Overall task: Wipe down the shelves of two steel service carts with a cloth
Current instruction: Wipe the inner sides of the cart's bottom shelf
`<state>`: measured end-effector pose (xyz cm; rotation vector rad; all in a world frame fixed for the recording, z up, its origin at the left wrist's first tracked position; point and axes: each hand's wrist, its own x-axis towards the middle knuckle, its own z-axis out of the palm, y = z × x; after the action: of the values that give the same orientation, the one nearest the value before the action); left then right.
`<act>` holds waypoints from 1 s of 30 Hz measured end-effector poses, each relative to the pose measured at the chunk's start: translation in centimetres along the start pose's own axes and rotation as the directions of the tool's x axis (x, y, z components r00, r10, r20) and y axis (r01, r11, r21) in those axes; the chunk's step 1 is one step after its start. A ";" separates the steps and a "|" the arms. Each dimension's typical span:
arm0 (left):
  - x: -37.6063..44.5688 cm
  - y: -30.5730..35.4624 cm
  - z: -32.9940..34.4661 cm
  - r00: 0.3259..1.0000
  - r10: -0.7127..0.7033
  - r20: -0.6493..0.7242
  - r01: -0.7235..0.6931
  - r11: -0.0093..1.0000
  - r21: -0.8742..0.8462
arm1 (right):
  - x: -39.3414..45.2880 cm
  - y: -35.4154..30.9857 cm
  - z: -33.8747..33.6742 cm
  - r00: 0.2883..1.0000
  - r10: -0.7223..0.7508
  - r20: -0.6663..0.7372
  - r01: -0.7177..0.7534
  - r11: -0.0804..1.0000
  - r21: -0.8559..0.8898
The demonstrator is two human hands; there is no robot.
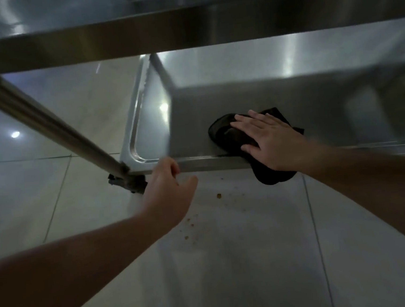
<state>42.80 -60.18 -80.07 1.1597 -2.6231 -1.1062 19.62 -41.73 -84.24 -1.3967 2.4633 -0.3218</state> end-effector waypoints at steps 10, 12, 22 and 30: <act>-0.3 7.6 5.2 0.901 0.416 0.123 -0.427 0.900 0.085 | -8.7 10.4 -3.1 0.993 0.104 -0.060 -0.106 0.994 -0.035; -0.3 9.0 6.2 0.866 0.476 0.153 -0.492 0.867 0.085 | -10.3 12.2 -3.8 0.990 0.127 -0.055 -0.129 0.991 -0.031; -1.2 14.5 12.9 0.666 0.630 0.400 -0.738 0.632 0.235 | -18.0 22.2 -6.3 0.961 0.268 -0.071 -0.269 0.963 -0.008; -2.2 18.2 19.7 0.494 0.694 0.524 -0.870 0.391 0.301 | -22.6 27.2 -7.7 0.898 0.426 -0.105 -0.427 0.904 0.017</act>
<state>26.62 -38.87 -82.54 -0.4717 -3.1704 -0.3310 6.17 -8.11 -82.89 -0.8176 2.7698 -0.2928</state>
